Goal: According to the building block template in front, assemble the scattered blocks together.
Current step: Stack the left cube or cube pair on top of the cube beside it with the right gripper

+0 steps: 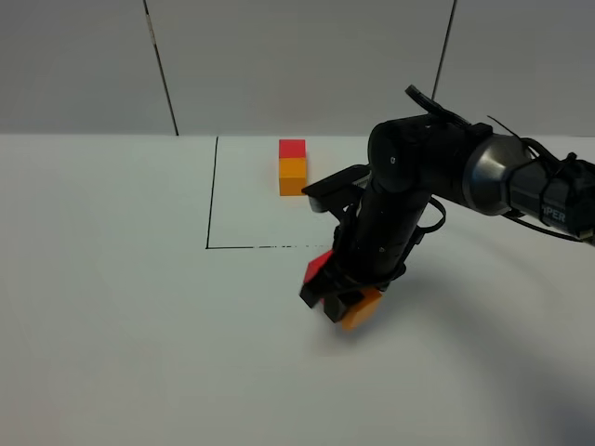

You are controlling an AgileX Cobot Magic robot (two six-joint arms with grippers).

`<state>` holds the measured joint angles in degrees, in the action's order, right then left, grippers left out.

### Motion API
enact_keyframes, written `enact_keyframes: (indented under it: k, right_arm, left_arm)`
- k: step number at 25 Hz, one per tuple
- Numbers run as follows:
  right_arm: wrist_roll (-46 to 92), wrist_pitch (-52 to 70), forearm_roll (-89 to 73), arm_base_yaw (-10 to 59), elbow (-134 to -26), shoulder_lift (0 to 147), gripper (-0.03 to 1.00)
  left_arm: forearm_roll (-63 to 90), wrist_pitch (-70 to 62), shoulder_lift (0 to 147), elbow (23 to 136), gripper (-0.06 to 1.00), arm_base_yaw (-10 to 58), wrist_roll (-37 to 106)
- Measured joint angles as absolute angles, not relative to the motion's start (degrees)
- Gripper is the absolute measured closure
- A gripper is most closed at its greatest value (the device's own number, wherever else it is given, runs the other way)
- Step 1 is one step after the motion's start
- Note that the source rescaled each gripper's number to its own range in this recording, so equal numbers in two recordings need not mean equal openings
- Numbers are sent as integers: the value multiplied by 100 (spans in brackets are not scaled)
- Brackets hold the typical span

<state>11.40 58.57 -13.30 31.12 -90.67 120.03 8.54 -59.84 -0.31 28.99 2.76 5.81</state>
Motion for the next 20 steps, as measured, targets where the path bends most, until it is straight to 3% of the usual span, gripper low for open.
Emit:
enact_keyframes:
  k: [8, 20]
  right_arm:
    - [-836, 4907, -1822, 3136, -9067, 12122, 85]
    - [-1961, 4699, -1060, 3282, -9067, 12564, 85]
  left_arm:
    - [854, -5984, -31, 2899, 25, 276, 587]
    - [854, -5984, -31, 2899, 25, 276, 587]
